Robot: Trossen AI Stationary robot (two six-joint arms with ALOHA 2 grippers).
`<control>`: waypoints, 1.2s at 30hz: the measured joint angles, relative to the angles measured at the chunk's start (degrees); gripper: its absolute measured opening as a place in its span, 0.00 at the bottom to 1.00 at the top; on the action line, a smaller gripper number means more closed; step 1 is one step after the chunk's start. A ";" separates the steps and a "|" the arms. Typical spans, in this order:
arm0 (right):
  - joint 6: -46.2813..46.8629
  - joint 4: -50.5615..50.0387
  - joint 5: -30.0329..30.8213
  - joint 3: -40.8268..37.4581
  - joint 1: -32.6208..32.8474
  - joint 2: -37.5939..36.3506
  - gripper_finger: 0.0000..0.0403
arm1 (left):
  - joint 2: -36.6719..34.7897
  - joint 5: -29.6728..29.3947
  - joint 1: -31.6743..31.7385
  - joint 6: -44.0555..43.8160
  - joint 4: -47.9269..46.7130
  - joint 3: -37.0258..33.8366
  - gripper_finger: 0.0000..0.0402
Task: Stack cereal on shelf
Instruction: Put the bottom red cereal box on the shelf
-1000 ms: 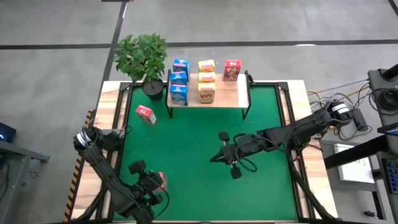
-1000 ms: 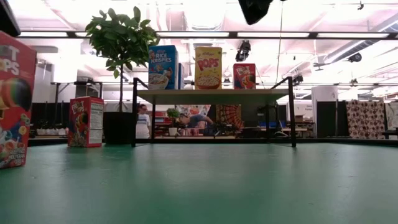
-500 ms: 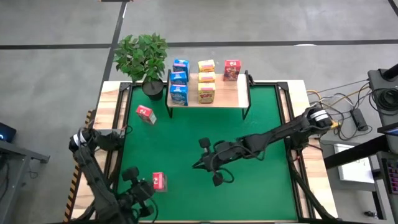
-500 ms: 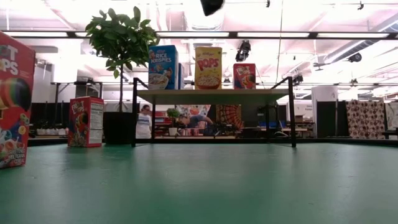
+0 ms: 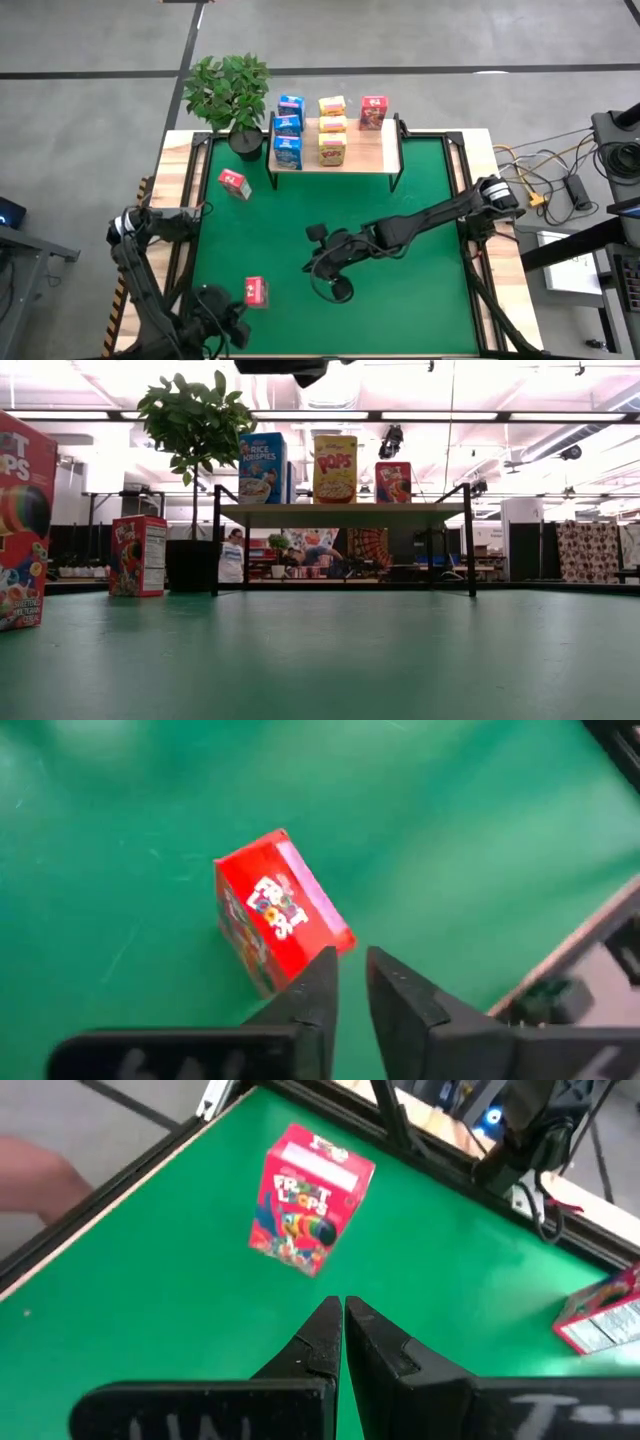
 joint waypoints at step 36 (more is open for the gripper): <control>2.03 -21.78 0.21 0.02 3.11 -6.27 0.02 | 6.96 13.54 11.66 -0.90 -1.00 0.52 0.66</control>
